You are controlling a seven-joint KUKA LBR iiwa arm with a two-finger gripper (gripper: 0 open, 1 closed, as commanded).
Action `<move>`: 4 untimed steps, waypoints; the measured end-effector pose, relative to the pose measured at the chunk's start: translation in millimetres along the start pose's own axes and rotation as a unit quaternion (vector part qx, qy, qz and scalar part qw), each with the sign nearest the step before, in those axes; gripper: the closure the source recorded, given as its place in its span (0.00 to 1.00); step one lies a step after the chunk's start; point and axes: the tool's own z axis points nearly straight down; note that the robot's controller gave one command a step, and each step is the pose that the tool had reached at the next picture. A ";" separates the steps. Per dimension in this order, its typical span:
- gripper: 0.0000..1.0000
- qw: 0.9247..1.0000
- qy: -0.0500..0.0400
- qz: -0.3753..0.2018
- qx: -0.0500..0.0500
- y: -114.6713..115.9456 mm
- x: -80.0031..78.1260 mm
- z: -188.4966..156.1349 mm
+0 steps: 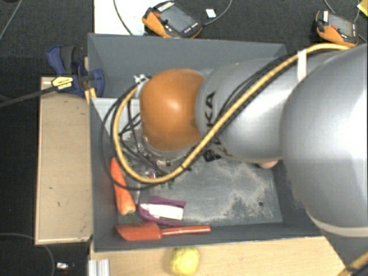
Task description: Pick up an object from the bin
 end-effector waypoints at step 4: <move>0.00 1.000 -0.008 -0.020 -0.003 -73.0 45.5 55.8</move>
Offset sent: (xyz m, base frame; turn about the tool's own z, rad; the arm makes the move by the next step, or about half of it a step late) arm -0.0399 -0.0494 -0.0919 0.0013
